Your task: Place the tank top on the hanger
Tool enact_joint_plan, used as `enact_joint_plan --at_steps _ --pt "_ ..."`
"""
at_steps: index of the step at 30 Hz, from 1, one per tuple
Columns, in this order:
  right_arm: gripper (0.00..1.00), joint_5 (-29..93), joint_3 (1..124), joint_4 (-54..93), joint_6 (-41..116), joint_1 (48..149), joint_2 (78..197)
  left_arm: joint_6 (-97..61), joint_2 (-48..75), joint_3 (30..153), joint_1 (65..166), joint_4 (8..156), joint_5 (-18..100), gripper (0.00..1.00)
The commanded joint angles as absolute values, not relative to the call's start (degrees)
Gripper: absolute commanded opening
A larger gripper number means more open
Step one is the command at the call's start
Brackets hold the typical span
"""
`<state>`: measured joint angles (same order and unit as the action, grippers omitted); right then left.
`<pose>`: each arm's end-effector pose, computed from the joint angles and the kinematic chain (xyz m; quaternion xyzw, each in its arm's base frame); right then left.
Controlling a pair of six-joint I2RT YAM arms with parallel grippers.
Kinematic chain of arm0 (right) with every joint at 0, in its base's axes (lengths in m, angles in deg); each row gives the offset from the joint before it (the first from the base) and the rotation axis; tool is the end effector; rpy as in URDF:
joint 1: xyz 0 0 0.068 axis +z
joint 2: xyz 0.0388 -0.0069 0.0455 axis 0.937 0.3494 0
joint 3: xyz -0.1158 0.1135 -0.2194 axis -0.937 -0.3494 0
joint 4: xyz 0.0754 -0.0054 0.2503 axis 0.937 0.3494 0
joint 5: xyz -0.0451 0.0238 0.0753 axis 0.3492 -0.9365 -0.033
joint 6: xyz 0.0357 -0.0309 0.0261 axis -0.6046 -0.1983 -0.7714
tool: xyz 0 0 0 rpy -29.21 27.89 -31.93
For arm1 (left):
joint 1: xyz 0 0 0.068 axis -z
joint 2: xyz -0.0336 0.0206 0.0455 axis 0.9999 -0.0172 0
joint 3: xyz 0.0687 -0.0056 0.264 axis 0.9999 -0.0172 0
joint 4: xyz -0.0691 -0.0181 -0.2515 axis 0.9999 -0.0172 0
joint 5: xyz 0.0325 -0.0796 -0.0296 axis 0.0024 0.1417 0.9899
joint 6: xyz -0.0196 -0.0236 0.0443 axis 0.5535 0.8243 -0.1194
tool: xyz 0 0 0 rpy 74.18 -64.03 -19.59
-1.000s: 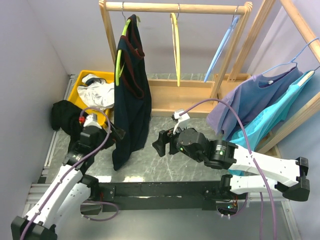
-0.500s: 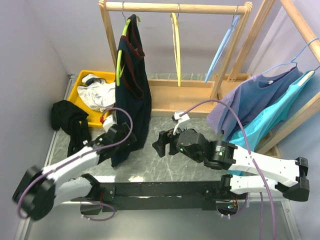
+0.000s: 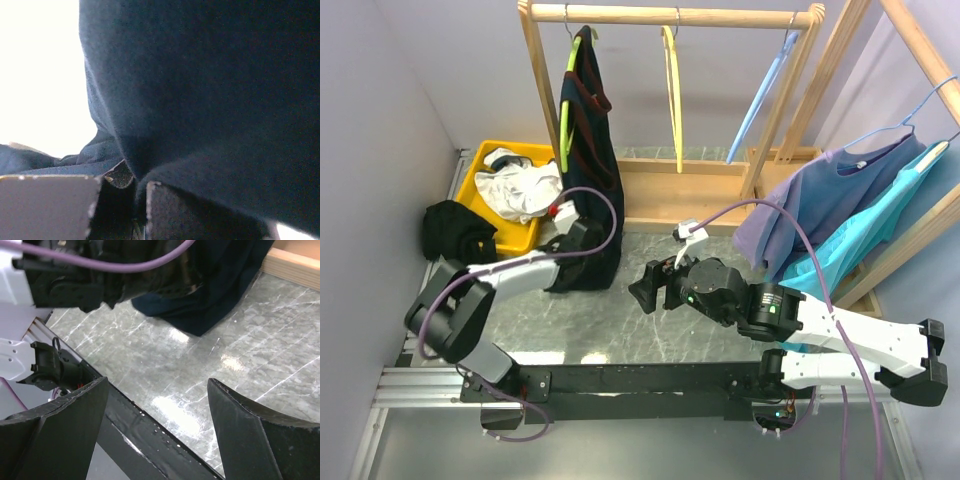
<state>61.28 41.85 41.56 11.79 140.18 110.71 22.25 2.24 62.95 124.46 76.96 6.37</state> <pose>0.0823 0.1942 0.3487 -0.1665 0.8053 0.3310 0.4628 0.2529 -0.1606 0.1779 -0.2125 0.8817 -0.0991 0.4094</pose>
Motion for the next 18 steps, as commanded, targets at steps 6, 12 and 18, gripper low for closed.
enact_joint_plan --at_steps 6,12,18 --pt "0.87 64.61 43.36 40.81 12.79 140.39 109.12 12.77 -2.08 87.33 123.12 80.18 8.63 0.01" --pt "0.87 67.51 46.08 43.88 13.94 140.3 108.5 9.42 -10.79 104.49 119.87 79.3 11.97 0.01" --pt "0.87 69.1 47.58 45.47 14.73 140.3 107.71 8.45 -16.5 111.54 117.67 84.48 15.4 0.03"
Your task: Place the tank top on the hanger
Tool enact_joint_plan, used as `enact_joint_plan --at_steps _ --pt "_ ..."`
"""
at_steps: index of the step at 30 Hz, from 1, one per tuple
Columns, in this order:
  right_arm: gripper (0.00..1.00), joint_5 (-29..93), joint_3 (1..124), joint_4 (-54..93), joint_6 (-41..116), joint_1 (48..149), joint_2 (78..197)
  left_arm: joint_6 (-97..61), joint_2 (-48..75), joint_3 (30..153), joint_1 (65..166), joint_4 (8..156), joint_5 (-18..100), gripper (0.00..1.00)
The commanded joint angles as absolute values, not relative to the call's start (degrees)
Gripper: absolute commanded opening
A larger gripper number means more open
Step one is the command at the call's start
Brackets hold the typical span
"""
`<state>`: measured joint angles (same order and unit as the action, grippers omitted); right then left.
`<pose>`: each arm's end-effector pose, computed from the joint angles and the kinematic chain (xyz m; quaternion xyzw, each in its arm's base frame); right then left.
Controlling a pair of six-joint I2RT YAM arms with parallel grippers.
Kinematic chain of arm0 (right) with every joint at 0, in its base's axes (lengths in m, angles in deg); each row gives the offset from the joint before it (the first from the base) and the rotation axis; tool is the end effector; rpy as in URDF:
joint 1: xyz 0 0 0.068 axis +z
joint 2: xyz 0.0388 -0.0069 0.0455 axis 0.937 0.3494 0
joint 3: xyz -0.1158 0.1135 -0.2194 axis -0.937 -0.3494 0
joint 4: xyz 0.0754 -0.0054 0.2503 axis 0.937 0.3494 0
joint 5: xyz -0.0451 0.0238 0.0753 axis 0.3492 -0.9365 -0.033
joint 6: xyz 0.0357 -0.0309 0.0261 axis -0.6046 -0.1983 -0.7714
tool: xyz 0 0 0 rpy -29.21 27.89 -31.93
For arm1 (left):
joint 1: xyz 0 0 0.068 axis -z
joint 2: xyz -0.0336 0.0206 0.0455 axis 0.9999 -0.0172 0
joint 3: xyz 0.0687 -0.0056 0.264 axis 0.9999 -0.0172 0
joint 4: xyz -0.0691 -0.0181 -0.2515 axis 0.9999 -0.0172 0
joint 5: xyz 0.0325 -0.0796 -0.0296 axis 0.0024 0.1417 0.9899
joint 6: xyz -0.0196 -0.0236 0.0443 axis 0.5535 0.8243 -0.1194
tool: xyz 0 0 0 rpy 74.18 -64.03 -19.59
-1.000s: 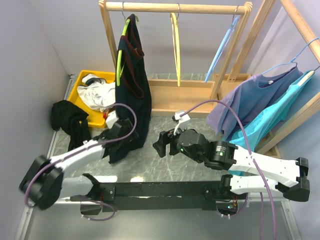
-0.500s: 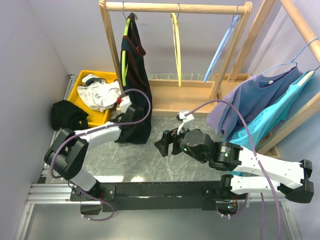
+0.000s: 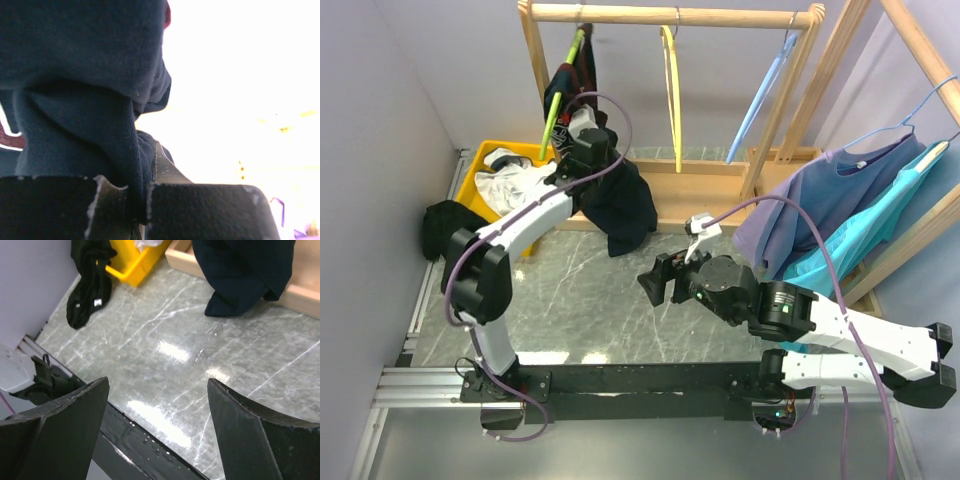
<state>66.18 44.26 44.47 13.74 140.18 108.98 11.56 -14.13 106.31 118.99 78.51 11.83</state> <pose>0.0811 0.1822 0.3641 -0.1518 0.7985 0.3047 0.4965 0.3828 -0.2061 0.3287 -0.1831 0.7789 -0.2197 0.5581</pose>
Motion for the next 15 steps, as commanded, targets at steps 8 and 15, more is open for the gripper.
enact_joint_plan --at_steps 8,15 --pt "0.87 68.92 47.23 46.7 14.12 140.3 107.88 8.27 -26.94 119.71 116.7 81.53 18.83 0.08" --pt "0.88 67.96 44.77 45.91 13.32 140.3 106.83 9.42 -26.88 111.12 116.7 83.52 19.0 0.5"
